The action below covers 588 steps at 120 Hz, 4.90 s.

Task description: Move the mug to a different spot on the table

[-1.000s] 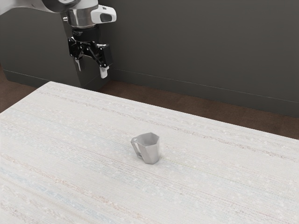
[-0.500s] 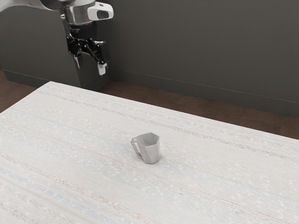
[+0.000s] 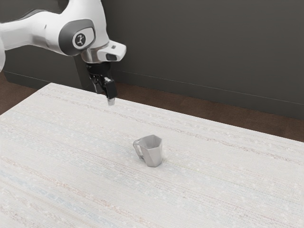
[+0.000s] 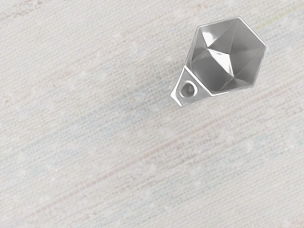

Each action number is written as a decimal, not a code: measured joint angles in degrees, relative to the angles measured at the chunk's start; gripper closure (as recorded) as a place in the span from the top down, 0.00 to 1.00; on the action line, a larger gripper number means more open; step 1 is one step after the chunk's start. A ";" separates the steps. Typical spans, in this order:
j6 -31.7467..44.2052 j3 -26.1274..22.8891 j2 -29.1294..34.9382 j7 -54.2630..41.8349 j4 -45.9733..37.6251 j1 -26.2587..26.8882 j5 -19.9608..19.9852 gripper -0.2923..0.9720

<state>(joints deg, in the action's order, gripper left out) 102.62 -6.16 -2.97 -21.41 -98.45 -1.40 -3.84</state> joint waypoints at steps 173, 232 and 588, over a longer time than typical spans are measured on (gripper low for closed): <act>41.10 0.57 -15.16 -53.33 -18.03 -0.44 22.22 0.76; 41.93 -0.25 -17.97 -63.16 -16.23 -0.45 24.99 0.74; 40.98 -0.61 -10.42 -81.92 -30.49 -13.38 44.05 0.29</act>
<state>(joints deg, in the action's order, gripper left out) 143.60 -6.76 -13.39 -103.33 -128.93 -14.78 40.21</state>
